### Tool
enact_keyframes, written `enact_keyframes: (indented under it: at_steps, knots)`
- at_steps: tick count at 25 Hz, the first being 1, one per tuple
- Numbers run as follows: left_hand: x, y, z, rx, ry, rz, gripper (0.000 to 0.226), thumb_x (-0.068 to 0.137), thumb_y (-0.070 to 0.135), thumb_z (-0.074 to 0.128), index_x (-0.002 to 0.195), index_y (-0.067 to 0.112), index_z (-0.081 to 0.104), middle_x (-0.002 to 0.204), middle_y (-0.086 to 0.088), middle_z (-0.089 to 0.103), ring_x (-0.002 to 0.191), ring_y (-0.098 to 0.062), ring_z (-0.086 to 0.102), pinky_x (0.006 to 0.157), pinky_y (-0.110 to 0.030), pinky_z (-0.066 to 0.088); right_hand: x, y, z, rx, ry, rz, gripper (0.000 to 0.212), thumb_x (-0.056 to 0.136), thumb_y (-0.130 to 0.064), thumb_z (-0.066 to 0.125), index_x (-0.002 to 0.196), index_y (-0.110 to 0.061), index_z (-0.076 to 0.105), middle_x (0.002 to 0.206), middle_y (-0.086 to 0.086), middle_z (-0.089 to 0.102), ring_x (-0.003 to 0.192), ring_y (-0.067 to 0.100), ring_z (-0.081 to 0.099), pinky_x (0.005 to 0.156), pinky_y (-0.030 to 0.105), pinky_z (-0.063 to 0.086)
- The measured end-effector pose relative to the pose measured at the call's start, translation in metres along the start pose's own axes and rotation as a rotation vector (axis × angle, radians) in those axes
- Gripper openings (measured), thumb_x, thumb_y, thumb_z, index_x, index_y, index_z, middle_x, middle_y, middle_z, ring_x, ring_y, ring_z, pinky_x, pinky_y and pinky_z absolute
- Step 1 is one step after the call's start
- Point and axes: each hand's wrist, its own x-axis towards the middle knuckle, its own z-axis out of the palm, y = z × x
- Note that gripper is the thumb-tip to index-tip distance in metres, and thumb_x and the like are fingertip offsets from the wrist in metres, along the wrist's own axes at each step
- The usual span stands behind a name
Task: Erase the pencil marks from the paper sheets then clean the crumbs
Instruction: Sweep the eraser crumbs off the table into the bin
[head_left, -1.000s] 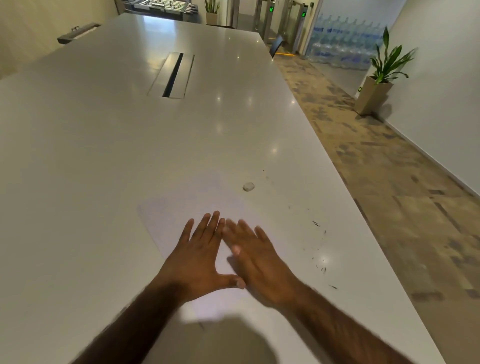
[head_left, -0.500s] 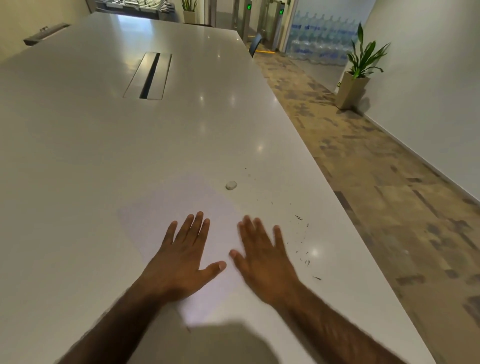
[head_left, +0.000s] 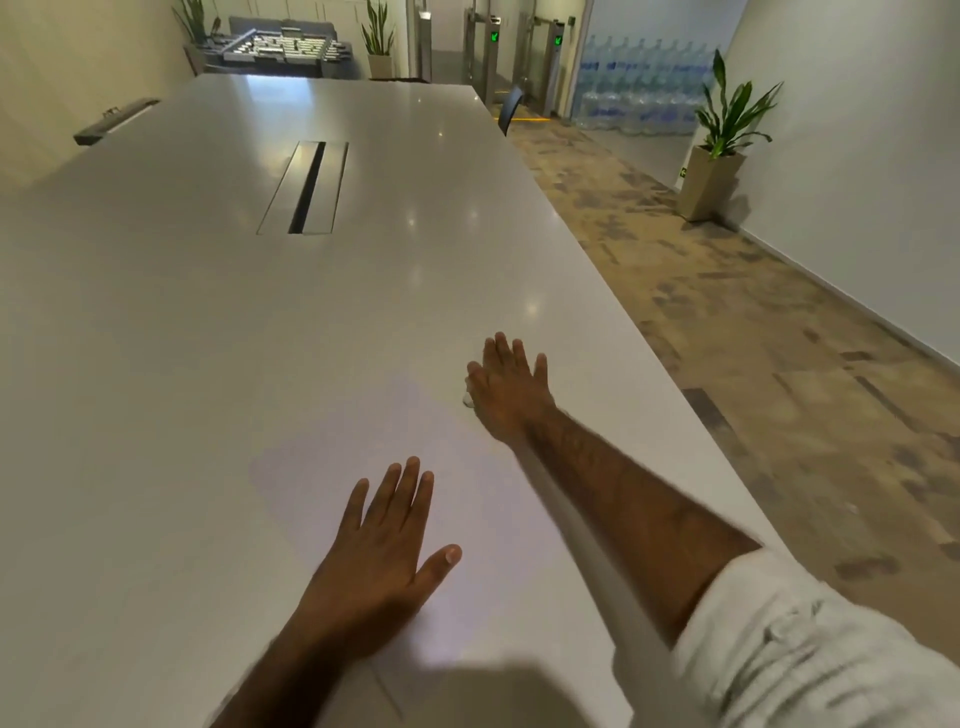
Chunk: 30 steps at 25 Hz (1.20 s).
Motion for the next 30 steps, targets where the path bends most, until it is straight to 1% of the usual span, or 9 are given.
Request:
enact_keyframes:
  at_steps: [4,7,10,14,17,21,24,27,30]
  knots:
    - [0.002,0.003,-0.007,-0.012,-0.055,-0.031,0.101,0.061,0.089,-0.037,0.144,0.033,-0.046,0.153,0.013,-0.054,0.144,-0.008,-0.046,0.125,-0.047,-0.018,0.001,0.004,0.000,0.136,-0.034,0.108,0.064,0.109,-0.046,0.011,0.165,-0.015,0.007,0.173,0.007,-0.010,0.159,0.025,-0.012,0.126,0.057,-0.006]
    - [0.001,0.003,-0.010,-0.013,-0.080,-0.015,0.101,0.062,0.090,-0.036,0.143,0.032,-0.046,0.152,0.013,-0.055,0.143,-0.009,-0.047,0.125,-0.046,-0.019,-0.049,0.000,0.011,0.202,-0.044,0.202,0.074,0.105,-0.057,0.001,0.164,-0.012,-0.006,0.172,0.006,-0.014,0.158,0.023,-0.014,0.126,0.054,-0.011]
    - [0.003,0.003,-0.013,-0.012,-0.043,0.000,0.098,0.071,0.091,-0.029,0.147,0.031,-0.042,0.154,0.011,-0.053,0.144,-0.008,-0.046,0.125,-0.044,-0.021,-0.120,0.015,0.026,0.135,0.063,0.194,0.077,0.103,-0.057,0.003,0.164,-0.011,0.009,0.173,0.010,0.000,0.160,0.026,0.001,0.125,0.053,-0.006]
    - [0.036,0.031,-0.022,-0.076,0.154,0.121,0.087,0.093,0.084,-0.005,0.158,0.030,-0.025,0.161,0.015,-0.043,0.149,-0.003,-0.037,0.120,-0.028,-0.027,-0.176,0.084,0.023,0.297,0.190,0.251,0.073,0.104,-0.058,0.013,0.164,-0.017,0.021,0.172,0.000,0.013,0.159,0.015,0.008,0.122,0.031,-0.005]
    - [0.107,0.072,-0.034,-0.058,0.191,0.187,0.099,0.090,0.086,-0.005,0.165,0.020,-0.010,0.170,0.002,-0.026,0.157,-0.014,-0.023,0.126,-0.034,-0.016,-0.199,0.124,0.027,0.377,0.176,0.346,0.080,0.098,-0.066,0.014,0.164,-0.022,0.020,0.172,-0.006,0.011,0.157,0.007,0.004,0.123,0.028,-0.006]
    - [0.192,0.101,-0.051,0.018,0.155,0.080,0.105,0.091,0.081,0.000,0.165,0.007,-0.003,0.173,-0.015,-0.012,0.160,-0.027,-0.010,0.130,-0.043,-0.007,-0.216,0.143,0.044,0.487,0.247,0.281,0.073,0.102,-0.063,0.023,0.164,-0.025,0.023,0.171,-0.012,0.015,0.155,-0.002,0.005,0.130,0.033,0.004]
    - [0.202,0.113,-0.034,0.015,0.108,0.014,0.107,0.091,0.085,0.002,0.164,0.007,-0.006,0.172,-0.017,-0.014,0.159,-0.031,-0.013,0.130,-0.046,-0.006,-0.220,0.146,0.049,0.536,0.296,0.253,0.071,0.103,-0.070,0.018,0.162,-0.031,0.027,0.168,-0.020,0.019,0.153,-0.008,0.010,0.129,0.029,0.003]
    - [0.167,0.142,-0.001,0.072,0.032,0.196,0.109,0.089,0.089,0.000,0.164,0.010,-0.012,0.170,-0.015,-0.022,0.157,-0.029,-0.022,0.130,-0.047,-0.005,-0.219,0.144,0.046,0.604,0.344,0.261,0.079,0.097,-0.077,0.014,0.160,-0.033,0.032,0.165,-0.022,0.027,0.151,-0.009,0.017,0.129,0.027,0.007]
    - [0.115,0.166,0.015,-0.010,-0.001,0.358,0.101,0.090,0.089,0.000,0.162,0.020,-0.021,0.166,0.000,-0.035,0.152,-0.012,-0.035,0.128,-0.043,-0.011,-0.220,0.144,0.043,0.780,0.419,0.281,0.080,0.095,-0.078,0.020,0.157,-0.032,0.040,0.161,-0.020,0.038,0.149,-0.003,0.031,0.128,0.035,0.021]
